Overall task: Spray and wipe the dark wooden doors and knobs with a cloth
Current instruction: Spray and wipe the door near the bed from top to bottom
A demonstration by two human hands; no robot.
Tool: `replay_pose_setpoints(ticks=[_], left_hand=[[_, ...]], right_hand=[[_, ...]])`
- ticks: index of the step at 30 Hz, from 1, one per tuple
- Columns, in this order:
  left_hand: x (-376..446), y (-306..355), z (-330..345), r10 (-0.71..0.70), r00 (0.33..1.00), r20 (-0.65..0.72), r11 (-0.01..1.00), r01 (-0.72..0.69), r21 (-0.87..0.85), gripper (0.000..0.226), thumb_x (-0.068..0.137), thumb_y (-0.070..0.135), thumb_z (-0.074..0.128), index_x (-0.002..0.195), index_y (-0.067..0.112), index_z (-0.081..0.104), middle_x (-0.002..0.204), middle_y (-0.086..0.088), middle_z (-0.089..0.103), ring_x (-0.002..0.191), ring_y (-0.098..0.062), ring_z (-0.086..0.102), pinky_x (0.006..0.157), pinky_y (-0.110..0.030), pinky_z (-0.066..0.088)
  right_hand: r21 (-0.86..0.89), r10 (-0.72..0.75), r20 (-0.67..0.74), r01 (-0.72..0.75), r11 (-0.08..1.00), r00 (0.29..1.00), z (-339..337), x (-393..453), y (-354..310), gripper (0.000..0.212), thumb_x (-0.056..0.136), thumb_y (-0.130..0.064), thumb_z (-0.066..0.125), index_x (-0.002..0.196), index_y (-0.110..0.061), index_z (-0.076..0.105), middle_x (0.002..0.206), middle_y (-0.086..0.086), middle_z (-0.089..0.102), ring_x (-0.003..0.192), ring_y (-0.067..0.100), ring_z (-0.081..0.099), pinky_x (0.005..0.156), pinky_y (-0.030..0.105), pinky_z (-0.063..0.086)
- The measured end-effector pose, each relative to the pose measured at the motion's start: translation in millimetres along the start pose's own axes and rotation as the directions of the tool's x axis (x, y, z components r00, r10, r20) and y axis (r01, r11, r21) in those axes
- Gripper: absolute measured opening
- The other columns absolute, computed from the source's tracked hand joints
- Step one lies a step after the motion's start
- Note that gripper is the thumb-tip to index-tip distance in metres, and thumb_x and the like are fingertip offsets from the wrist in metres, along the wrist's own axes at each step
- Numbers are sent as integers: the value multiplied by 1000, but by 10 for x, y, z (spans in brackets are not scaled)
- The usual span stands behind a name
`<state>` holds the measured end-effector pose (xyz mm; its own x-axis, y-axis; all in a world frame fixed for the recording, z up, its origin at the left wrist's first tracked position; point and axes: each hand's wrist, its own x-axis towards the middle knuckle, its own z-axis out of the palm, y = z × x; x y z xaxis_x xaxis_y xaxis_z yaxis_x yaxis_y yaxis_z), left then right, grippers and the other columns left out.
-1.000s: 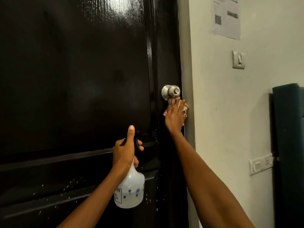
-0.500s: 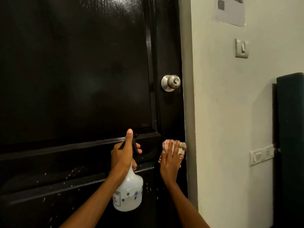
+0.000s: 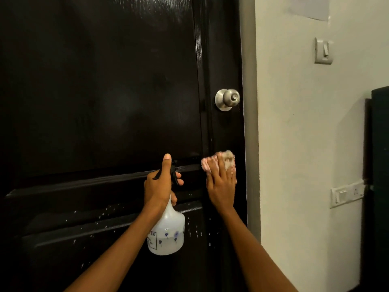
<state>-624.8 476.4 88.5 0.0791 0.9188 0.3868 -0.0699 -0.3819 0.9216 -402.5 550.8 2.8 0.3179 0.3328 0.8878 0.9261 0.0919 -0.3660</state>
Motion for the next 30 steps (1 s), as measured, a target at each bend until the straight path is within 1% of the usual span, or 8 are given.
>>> replay_pose_setpoints(ticks=[3,7,11,17,19,24,27,30], left_hand=[[-31,7,17,3,1000,5,1000,-3,6,79,96,75,41,86,4,73,77,-11,77,39,-22,50,45,-31,45],[-92,2,-13,2,1000,7,1000,-2,23,79,96,77,40,87,5,73,78,-9,78,40,-22,52,45,-30,46],[-104,0,-48,7,1000,-2,1000,-7,28,79,96,76,39,88,5,73,77,-8,78,39,-21,52,44,-30,46],[-96,-55,-53,-9,1000,-11,999,10,39,79,96,75,39,89,5,73,80,-11,78,39,-20,52,43,-29,45],[-103,-47,-13,-12,1000,-6,999,12,41,79,96,75,40,89,3,72,81,-11,77,38,-19,51,41,-28,45],[-109,-6,214,-49,999,5,998,49,26,83,96,75,42,89,-1,72,81,-14,77,37,-18,50,38,-26,44],[-65,68,358,-64,998,-26,998,64,24,85,96,75,41,82,-3,70,70,-15,73,35,-15,50,37,-24,42],[-6,119,438,-90,993,-72,995,93,29,81,96,75,41,79,1,67,65,-13,66,35,-14,48,36,-23,40]], right_hand=[[-16,20,52,-19,1000,998,-30,-169,121,52,107,-41,36,157,-40,23,169,-6,11,155,27,14,120,62,25],[-11,7,31,-6,1000,1000,-146,296,-150,51,106,-41,30,157,-36,30,170,0,13,156,26,10,123,60,14],[-55,25,-24,-27,998,999,-234,819,-384,52,107,-36,38,158,-35,30,170,1,13,156,30,7,124,58,8],[-108,-81,22,83,991,996,-196,268,-89,54,102,-28,53,154,-34,38,168,0,20,154,33,19,121,59,22],[-50,-78,72,82,995,994,-203,7,97,51,104,-31,50,153,-38,38,168,-4,21,151,32,25,121,57,26],[347,226,59,-232,909,972,-326,-64,199,50,109,-36,43,153,-47,24,167,-10,21,153,19,20,121,48,29],[355,214,75,-227,907,974,-315,-18,141,50,108,-39,40,153,-47,21,168,-12,16,151,10,11,122,45,23],[309,189,110,-214,927,976,-230,-33,154,49,106,-48,36,147,-62,12,167,-19,6,156,23,6,123,51,17]])
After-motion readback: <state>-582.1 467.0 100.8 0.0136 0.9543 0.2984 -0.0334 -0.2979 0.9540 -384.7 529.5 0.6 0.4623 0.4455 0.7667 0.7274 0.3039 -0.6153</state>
